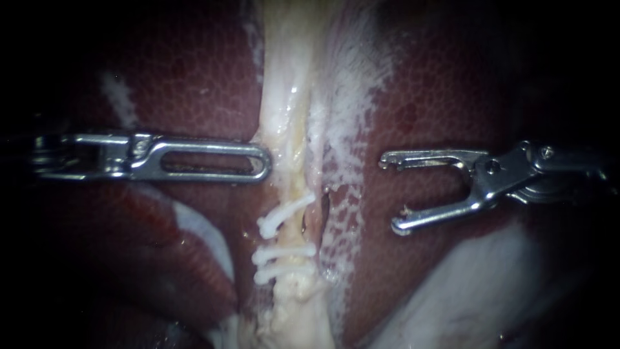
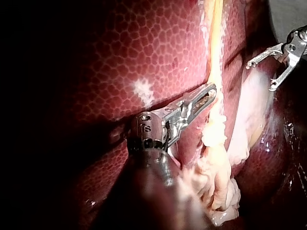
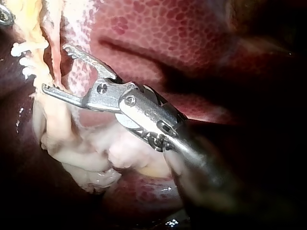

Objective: Going back third clip left tube

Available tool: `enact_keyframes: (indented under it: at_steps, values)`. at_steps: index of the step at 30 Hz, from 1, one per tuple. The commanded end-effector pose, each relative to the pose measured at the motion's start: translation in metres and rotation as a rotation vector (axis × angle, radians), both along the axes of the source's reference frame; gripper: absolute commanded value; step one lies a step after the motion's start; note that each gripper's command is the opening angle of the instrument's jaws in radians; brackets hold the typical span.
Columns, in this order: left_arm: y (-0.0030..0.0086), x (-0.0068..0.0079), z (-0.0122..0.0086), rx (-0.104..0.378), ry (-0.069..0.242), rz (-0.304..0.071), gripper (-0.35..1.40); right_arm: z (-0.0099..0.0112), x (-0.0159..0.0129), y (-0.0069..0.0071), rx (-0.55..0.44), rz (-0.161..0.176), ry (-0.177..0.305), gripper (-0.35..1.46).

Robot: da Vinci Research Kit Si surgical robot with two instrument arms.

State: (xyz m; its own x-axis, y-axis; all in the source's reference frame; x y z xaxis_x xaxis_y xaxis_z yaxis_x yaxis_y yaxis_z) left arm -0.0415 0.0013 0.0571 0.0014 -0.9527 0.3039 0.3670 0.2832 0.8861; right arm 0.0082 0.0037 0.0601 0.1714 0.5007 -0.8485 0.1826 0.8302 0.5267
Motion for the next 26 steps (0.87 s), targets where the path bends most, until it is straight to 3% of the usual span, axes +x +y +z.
enact_keyframes:
  at_steps: [1, 26]
  values:
    - [0.0000, 0.0000, 0.0000, 0.000, 0.001, 0.000, -0.35, 0.0001, 0.0001, -0.0001, 0.000, 0.000, -0.001, 0.60]
    - [-0.0001, 0.0000, 0.0000, 0.000, -0.001, 0.002, -0.35, 0.0003, 0.0002, -0.0001, -0.001, 0.001, -0.002, 0.60]
